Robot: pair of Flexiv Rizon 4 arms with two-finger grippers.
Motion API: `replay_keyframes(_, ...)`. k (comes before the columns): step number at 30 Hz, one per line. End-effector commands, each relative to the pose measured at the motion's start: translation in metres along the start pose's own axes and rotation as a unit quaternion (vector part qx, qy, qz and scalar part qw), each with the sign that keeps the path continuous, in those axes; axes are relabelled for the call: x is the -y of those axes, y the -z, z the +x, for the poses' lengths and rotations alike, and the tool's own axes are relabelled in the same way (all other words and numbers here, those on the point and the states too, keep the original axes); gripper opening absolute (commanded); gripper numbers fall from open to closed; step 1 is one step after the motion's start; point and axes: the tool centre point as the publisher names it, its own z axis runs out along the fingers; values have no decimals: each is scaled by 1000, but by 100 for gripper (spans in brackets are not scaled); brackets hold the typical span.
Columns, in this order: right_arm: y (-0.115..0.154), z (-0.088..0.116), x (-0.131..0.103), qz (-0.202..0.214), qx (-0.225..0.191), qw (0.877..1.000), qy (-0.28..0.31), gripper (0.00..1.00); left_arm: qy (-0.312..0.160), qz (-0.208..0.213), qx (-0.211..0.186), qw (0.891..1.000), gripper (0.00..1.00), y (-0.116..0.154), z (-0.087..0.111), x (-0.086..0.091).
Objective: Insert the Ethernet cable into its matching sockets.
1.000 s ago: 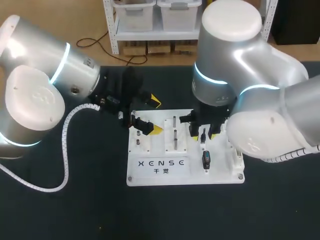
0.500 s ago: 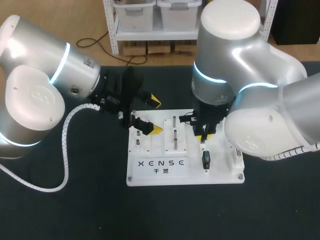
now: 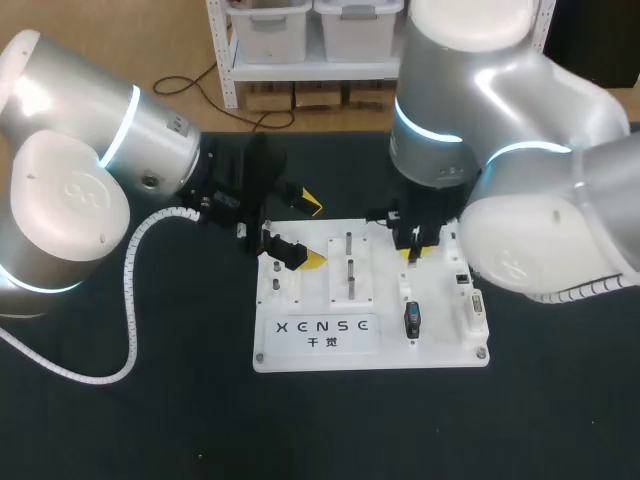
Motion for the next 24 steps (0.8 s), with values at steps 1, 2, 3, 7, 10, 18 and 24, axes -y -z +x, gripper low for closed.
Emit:
replay_keyframes(1,11,9,10,0,8,1000,-4,0,0,0,-2,1000,100,-1,0,-1)
replay_keyframes(2,13,10,12,0,9,1000,-6,0,0,0,-2,1000,100,-1,0,-1)
replay_keyframes(3,15,11,14,2,10,1000,-8,0,0,0,-2,1000,100,-1,0,-1)
replay_keyframes(7,19,16,24,5,12,1000,-16,0,0,0,-2,1000,100,-1,0,-1)
replay_keyframes(10,21,18,30,6,14,1000,-21,0,0,0,-2,1000,100,-1,0,-1)
replay_keyframes(18,15,24,45,2,14,1000,-25,0,0,0,-2,1000,100,-1,0,-1)
replay_keyframes(24,10,25,53,-2,10,1000,-23,0,0,0,-2,1000,100,-1,0,-1)
